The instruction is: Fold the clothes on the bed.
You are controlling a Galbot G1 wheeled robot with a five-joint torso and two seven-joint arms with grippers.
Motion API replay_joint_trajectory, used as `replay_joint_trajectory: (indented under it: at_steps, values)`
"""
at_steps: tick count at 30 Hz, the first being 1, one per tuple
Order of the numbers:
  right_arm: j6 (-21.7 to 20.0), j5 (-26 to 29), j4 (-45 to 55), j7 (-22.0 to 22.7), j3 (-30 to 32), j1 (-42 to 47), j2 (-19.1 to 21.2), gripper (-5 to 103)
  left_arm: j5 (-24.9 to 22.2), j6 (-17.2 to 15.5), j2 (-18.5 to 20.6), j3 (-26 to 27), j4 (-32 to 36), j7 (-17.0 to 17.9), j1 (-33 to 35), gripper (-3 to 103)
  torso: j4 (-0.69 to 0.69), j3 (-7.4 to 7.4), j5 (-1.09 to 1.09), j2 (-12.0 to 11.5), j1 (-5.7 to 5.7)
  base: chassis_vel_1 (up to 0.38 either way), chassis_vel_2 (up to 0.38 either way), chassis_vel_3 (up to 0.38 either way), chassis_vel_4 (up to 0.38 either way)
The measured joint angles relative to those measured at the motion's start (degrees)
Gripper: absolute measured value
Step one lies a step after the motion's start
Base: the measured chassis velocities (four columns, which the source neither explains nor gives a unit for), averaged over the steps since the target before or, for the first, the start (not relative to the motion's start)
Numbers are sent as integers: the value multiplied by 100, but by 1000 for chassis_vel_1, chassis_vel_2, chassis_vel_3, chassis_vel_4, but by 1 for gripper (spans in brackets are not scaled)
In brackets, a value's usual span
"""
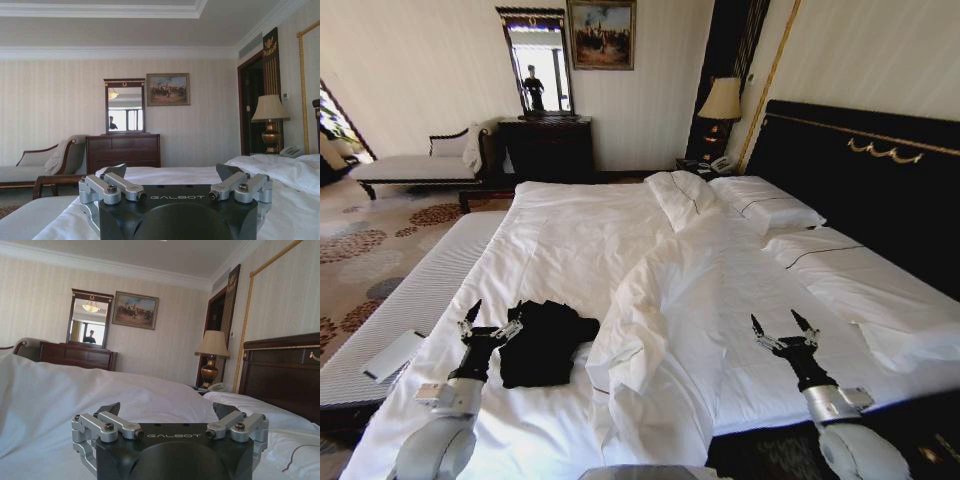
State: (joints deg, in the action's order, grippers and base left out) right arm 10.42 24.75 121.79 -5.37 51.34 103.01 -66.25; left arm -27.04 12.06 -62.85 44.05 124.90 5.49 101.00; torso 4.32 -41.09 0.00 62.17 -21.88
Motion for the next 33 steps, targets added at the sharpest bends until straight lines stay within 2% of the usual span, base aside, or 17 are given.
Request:
replay_joint_trajectory:
  at_steps: [1, 5, 6, 7, 9, 10, 11, 12, 13, 14, 15, 18, 20, 29, 31, 32, 33]
  values:
    - [0, 0, 0, 0, 0, 0, 0, 100, 0, 0, 0, 0, 0, 0, 0, 100, 0, 0, 0, 0, 0, 0, 0, 0, 0]
    - [-603, 485, 830, 230, -59, 261, 102, 100, -57, 12, 12, 94, 35, 2, 115, 100, -2, 0, -1, 0, 0, 0, 0, 0, 0]
    - [-603, 485, 830, 230, -59, 261, 102, 100, -57, 12, 12, 94, 35, 2, 115, 100, -2, 0, -1, 0, 0, 0, 0, 0, 0]
    - [-1058, 846, 1291, 385, -115, 414, 189, 100, -87, 20, 37, 141, 45, 1, 165, 100, -1, 0, 0, 0, 0, 0, 0, 0, 0]
    - [-1549, 1321, 1826, 568, -147, 588, 354, 100, -116, 23, 65, 155, 46, -1, 171, 100, -2, 0, -2, 0, 0, 0, 0, 0, 0]
    - [-1549, 1321, 1826, 568, -147, 588, 354, 100, -116, 23, 65, 155, 46, -1, 171, 100, -2, 0, -2, 0, 0, 0, 0, 0, 0]
    - [-1899, 1825, 2100, 713, -147, 695, 499, 100, -134, 23, 92, 125, 25, 0, 109, 100, -2, 0, -4, 0, 0, 0, 0, 0, 0]
    - [-2194, 2276, 2174, 855, -145, 747, 629, 100, -137, 20, 107, 88, 3, 3, 57, 100, 3, 0, -2, 0, 0, 0, 0, 0, 0]
    - [-2336, 2486, 2193, 931, -146, 740, 702, 100, -139, 19, 108, 76, 0, 3, 48, 100, 5, 0, -2, 0, 0, 0, 0, 0, 0]
    - [-2661, 2941, 2214, 1123, -162, 658, 892, 100, -143, 18, 104, 69, -2, 4, 53, 100, 0, 0, -2, 0, 0, 0, 0, 0, 0]
    - [-2661, 2941, 2214, 1123, -162, 658, 892, 100, -143, 18, 104, 69, -2, 4, 53, 100, 0, 0, -2, 0, 0, 0, 0, 0, 0]
    - [-3055, 3491, 2215, 1365, -253, 539, 1196, 100, -157, 17, 101, 106, 4, 4, 97, 100, -3, 0, 0, 0, 0, 0, 0, 0, 0]
    - [-3225, 3538, 2207, 1410, -388, 475, 1486, 100, -192, 17, 126, 172, 17, 3, 127, 100, -1, 0, 0, -1, -1, 0, 0, 0, 0]
    - [-3477, 3688, 2180, 1469, -780, -19, 2246, 100, -223, -11, 180, 205, 45, 20, 98, 100, -1, 0, 0, -1, -1, 0, 0, 0, 0]
    - [-3555, 3843, 2174, 1481, -1080, -328, 2682, 100, -189, -25, 169, 181, 37, 23, 96, 100, -2, -1, 0, -1, -1, 0, 0, 0, 0]
    - [-3555, 3843, 2174, 1481, -1080, -328, 2682, 100, -189, -25, 169, 181, 37, 23, 96, 100, -2, -1, 0, -1, -1, 0, 0, 0, 0]
    - [-3587, 3892, 2170, 1490, -1194, -437, 2852, 100, -184, -32, 168, 177, 25, 27, 90, 100, -1, -1, 1, -1, -1, 0, 0, 0, 0]
